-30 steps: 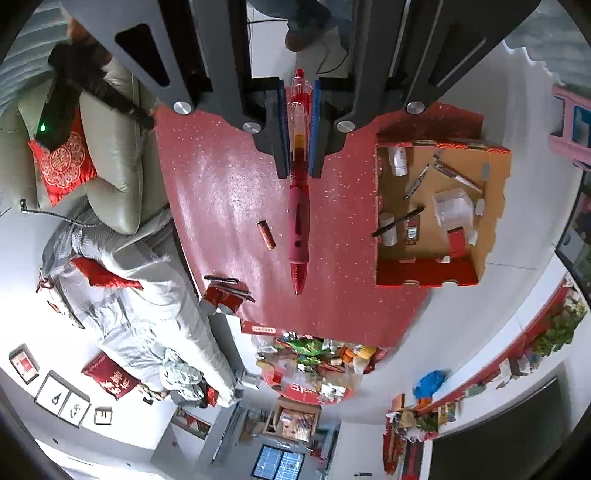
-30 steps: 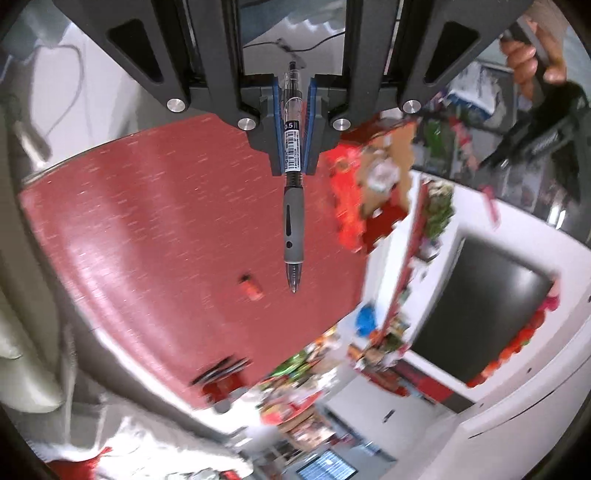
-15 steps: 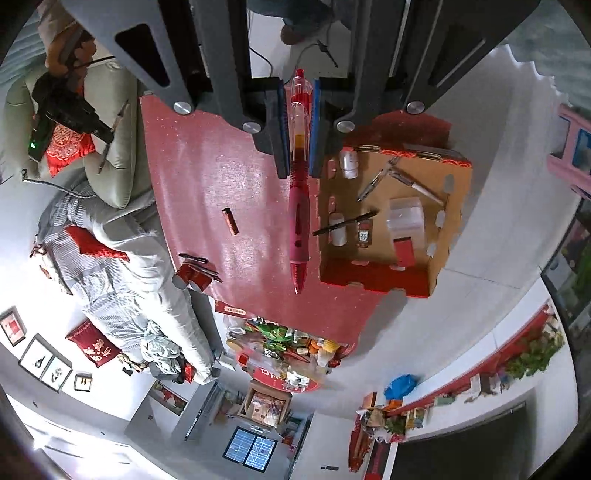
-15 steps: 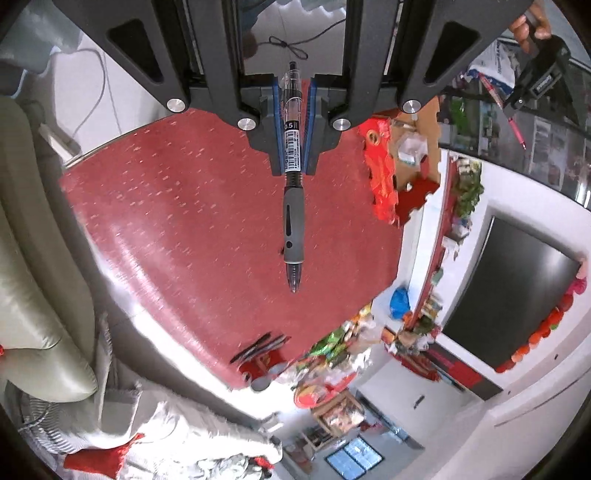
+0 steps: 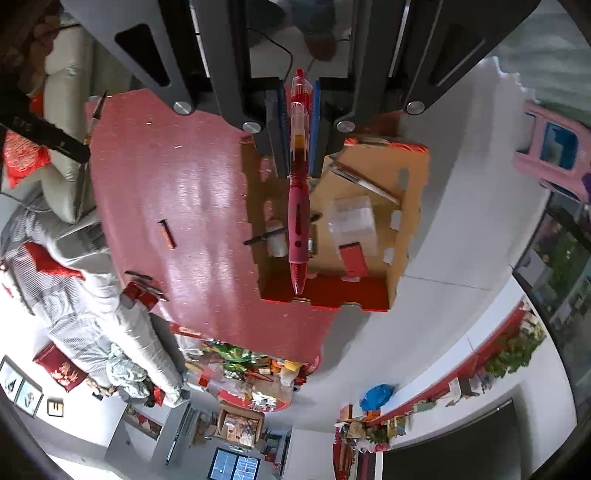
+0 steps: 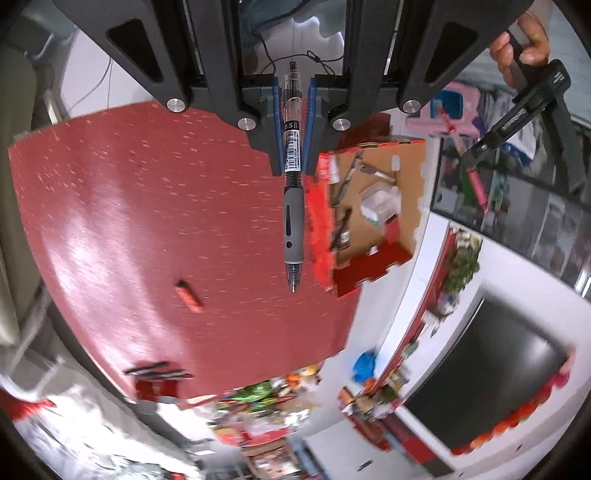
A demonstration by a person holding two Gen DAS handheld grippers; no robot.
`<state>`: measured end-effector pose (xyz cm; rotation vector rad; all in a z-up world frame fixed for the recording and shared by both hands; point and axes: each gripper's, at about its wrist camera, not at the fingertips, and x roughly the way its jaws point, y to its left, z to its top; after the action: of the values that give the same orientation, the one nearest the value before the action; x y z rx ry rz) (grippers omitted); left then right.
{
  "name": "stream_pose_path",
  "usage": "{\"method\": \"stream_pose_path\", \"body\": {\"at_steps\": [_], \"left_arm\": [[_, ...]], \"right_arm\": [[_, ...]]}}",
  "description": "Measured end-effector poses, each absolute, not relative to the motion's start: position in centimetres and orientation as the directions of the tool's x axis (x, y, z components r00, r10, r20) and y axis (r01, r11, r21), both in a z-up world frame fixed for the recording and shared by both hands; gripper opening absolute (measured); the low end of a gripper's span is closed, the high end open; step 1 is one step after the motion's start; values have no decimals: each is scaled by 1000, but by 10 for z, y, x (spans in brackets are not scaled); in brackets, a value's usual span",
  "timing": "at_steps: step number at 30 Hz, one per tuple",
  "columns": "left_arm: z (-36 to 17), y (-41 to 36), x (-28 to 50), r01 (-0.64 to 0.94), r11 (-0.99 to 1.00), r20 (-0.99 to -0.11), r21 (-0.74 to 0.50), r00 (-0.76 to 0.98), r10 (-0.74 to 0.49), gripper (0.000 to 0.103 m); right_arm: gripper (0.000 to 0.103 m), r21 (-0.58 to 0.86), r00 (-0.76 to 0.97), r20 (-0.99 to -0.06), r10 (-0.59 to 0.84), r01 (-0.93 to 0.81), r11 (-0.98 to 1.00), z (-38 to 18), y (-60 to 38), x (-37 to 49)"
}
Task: Organize rigid objects
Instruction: 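Bring both held pens over the opening of the cardboard box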
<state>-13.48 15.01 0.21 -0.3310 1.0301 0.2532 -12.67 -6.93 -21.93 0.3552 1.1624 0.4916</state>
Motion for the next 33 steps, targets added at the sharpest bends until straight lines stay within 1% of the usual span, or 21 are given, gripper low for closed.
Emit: {"method": "stream_pose_path", "body": {"at_steps": [8, 19, 24, 27, 33], "left_arm": [[-7, 169, -124, -343, 935, -878, -94, 471, 85, 10], [-24, 184, -102, -383, 921, -899, -70, 425, 109, 10], [-24, 190, -89, -440, 891, -897, -107, 429, 104, 10], [-22, 191, -83, -473, 878, -901, -71, 408, 147, 10], [-29, 188, -76, -589, 806, -927, -57, 331, 176, 10]], "right_arm": [[11, 497, 280, -786, 552, -245, 832, -216, -8, -126], [11, 496, 216, -796, 566, -304, 813, -222, 23, -101], [11, 494, 166, -798, 579, -368, 787, -224, 32, -74], [11, 490, 130, -805, 579, -405, 772, -225, 36, -57], [11, 454, 37, -831, 555, -530, 716, -229, 54, -35]]}}
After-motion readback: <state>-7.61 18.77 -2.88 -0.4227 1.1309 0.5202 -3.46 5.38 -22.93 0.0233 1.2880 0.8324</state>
